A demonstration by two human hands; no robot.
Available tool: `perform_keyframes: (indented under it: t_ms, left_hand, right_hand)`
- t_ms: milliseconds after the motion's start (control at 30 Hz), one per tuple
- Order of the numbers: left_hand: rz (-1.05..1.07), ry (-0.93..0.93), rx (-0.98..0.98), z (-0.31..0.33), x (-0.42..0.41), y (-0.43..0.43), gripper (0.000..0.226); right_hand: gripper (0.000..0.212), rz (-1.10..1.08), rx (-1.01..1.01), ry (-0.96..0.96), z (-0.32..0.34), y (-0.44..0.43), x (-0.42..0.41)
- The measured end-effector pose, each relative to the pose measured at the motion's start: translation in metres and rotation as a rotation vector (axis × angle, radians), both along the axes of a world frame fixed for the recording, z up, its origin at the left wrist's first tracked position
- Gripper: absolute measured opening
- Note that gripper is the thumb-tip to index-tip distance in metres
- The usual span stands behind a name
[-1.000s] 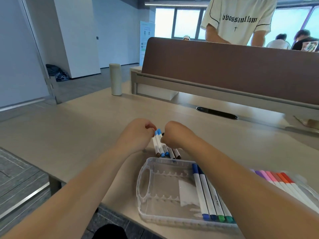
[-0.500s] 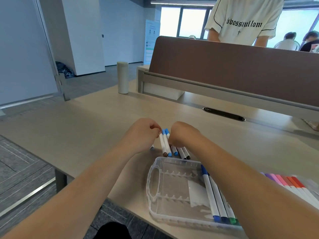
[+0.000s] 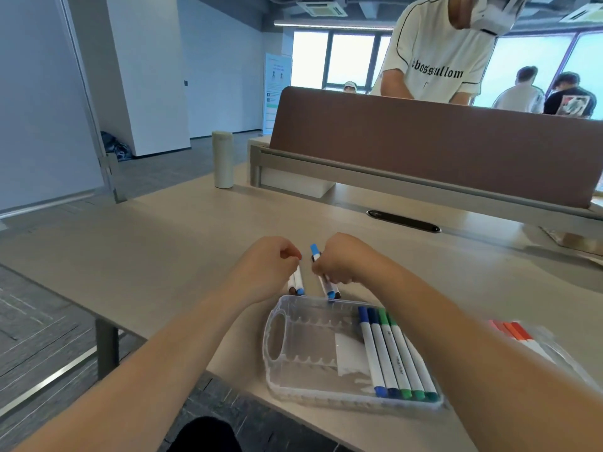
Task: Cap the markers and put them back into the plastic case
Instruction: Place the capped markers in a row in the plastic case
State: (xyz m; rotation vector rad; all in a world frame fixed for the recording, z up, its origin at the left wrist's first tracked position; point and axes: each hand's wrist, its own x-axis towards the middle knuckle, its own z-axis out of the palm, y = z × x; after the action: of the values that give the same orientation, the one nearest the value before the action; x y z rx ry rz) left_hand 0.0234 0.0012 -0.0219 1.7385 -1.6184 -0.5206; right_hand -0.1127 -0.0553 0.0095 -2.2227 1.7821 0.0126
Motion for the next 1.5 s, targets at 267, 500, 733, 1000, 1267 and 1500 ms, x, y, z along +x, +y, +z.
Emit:
perform_keyframes:
  t_ms: [267, 500, 733, 1000, 1267, 1500]
  left_hand:
    - [-0.260, -0.196, 0.064, 0.005, -0.048, 0.048, 0.034]
    - [-0.447, -0.522, 0.148, -0.001, -0.070, 0.071, 0.026]
    - [-0.538, -0.766, 0.159, -0.007, -0.067, 0.071, 0.064]
    - [-0.528, -0.829, 0.177, -0.008, -0.072, 0.069, 0.063]
    - [-0.526, -0.673, 0.197, -0.009, -0.069, 0.063, 0.054]
    - [-0.252, -0.068, -0.016, -0.006, -0.045, 0.050, 0.021]
  right_hand:
    - [0.028, -0.010, 0.286, -0.146, 0.016, 0.074, -0.062]
    - [0.030, 0.005, 0.293, -0.079, 0.001, 0.098, -0.078]
    - [0.028, 0.031, 0.266, -0.100, -0.010, 0.095, -0.090]
    - [0.041, 0.030, 0.278, -0.054, -0.011, 0.091, -0.090]
    - [0.037, 0.061, 0.357, 0.027, -0.007, 0.084, -0.086]
    - [0.040, 0.021, 0.223, -0.018, -0.007, 0.066, -0.080]
